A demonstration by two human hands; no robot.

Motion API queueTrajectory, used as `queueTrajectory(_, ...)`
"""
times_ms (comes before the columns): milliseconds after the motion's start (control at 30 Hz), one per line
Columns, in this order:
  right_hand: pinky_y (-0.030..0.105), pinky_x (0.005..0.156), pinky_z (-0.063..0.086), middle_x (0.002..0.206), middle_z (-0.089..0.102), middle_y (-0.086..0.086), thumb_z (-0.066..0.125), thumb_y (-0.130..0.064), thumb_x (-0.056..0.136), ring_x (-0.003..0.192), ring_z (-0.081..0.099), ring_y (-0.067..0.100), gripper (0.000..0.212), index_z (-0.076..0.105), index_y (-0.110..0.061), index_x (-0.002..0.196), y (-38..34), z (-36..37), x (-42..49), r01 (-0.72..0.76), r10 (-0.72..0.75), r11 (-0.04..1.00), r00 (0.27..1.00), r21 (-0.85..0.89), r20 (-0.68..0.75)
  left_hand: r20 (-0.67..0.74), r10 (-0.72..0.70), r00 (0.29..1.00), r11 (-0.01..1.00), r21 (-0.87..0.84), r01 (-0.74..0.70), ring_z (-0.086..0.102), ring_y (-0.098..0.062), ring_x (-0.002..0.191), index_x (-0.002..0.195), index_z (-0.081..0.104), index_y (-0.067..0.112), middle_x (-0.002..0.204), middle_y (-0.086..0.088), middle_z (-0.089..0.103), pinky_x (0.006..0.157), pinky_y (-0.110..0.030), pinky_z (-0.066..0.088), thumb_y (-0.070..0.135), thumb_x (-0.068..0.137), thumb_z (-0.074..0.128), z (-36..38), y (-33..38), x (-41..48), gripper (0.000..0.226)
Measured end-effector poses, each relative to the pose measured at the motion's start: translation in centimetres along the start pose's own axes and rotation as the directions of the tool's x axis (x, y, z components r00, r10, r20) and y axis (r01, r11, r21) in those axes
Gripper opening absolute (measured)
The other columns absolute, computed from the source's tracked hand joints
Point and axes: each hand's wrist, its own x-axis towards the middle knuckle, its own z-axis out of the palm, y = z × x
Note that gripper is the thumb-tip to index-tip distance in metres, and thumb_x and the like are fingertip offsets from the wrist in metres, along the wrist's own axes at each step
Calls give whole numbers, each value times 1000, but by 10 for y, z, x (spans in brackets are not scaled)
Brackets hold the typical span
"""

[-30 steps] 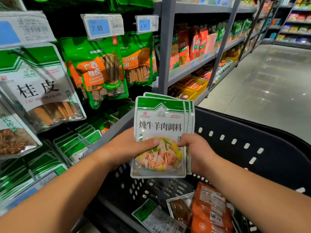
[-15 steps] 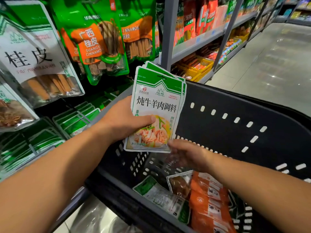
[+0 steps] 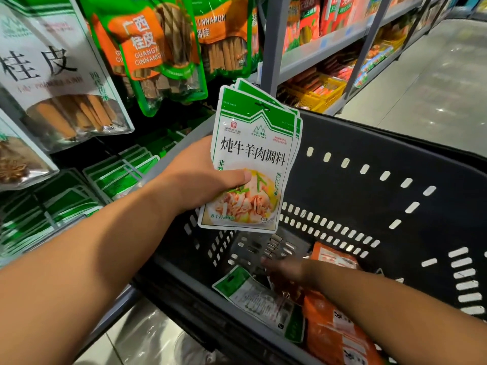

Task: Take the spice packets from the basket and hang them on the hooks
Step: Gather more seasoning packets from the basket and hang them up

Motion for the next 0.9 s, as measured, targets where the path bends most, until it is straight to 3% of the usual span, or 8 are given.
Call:
queueTrajectory(133,30,71,47,89,58,4,34,-55,107,66,53,17,41,58,-28,87,3,9,20,-23,22,999,999,-23,-48,16,-17,1000,1000,-17,17,69,-2,101,122,66,39,112,22,73,91,-26,53,38,80,85,0,-1,1,46)
queueTrajectory(233,30,68,52,91,65,7,37,-60,105,70,62,21,49,63,-19,100,2,12,26,-79,79,997,997,-10,-11,22,-19,1000,1000,-12,19,70,-4,102,121,66,40,112,22,74,98,-34,54,38,80,85,0,-1,2,45)
queueTrajectory(333,34,72,54,96,68,14,35,-61,104,90,71,35,58,63,-11,113,0,13,26,-117,117,993,990,-8,76,26,-14,1000,1000,1,14,70,-7,104,121,66,40,113,21,74,101,-38,54,40,80,84,0,0,3,45)
queueTrajectory(500,25,62,48,85,61,4,38,-71,99,65,58,17,60,64,-17,98,3,24,26,-98,93,994,990,46,102,30,-10,1000,1000,-2,10,69,-5,104,122,65,39,114,21,73,100,-37,54,39,80,85,0,1,2,46)
queueTrajectory(600,28,78,48,98,64,1,41,-79,92,81,62,15,65,70,-22,101,12,34,30,-84,79,996,988,39,132,43,-2,999,1000,-8,2,69,-3,102,123,65,39,113,21,73,99,-35,54,38,81,84,0,1,1,46)
queueTrajectory(700,34,110,40,131,62,2,45,-87,82,122,57,17,84,66,-22,130,12,36,25,-44,47,999,991,-26,123,44,4,999,1000,-7,-4,69,-3,102,123,65,38,113,21,73,97,-32,54,37,82,84,0,2,1,45)
queueTrajectory(733,36,115,38,139,61,4,46,-90,78,127,57,21,91,64,-22,135,11,35,25,-44,43,999,988,6,147,46,4,999,1000,-10,-4,69,-3,102,122,65,38,113,21,73,97,-32,54,37,82,84,0,2,1,45)
queueTrajectory(900,36,103,46,106,73,5,48,-91,66,95,69,22,88,72,-21,112,-1,15,15,3,-57,986,946,169,318,49,8,999,1000,-6,-8,70,-5,102,123,65,38,114,20,73,98,-33,54,37,82,84,0,1,2,45)
